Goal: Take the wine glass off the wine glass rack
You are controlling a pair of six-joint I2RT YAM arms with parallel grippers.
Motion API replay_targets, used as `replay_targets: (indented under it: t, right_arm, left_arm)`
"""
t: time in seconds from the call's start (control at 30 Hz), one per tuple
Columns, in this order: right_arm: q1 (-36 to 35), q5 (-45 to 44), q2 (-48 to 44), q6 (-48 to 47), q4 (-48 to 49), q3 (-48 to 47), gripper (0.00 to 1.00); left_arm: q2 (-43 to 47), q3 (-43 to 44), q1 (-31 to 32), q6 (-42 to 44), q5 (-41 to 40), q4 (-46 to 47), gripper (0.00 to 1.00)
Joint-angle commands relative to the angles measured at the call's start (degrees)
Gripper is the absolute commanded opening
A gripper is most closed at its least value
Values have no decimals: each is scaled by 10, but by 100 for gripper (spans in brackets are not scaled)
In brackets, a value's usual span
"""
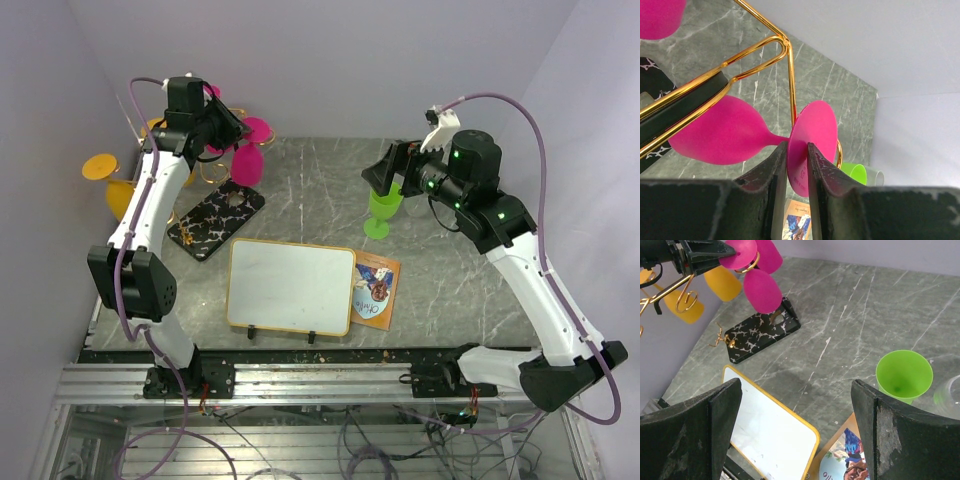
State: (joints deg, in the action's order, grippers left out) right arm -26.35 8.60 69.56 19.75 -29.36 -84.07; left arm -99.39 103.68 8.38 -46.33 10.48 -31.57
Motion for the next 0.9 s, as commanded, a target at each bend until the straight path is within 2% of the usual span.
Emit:
replay_targets:
  t: [0.0, 0.47, 0.63, 0.87]
  right_arm:
    - [2, 3, -10, 6, 20, 6, 90]
    - [2, -2, -16, 7, 18, 8, 90]
    - [2, -7, -22, 7, 21, 12, 90]
    - [2, -5, -20, 6, 19, 16, 90]
  left_arm:
    - [6, 17, -3, 7, 1, 6, 29]
    - [-1, 38, -11, -31, 41, 25, 16]
    - [-6, 34, -21, -55, 60, 46, 7]
    - [-21, 34, -27, -108, 111, 101, 7]
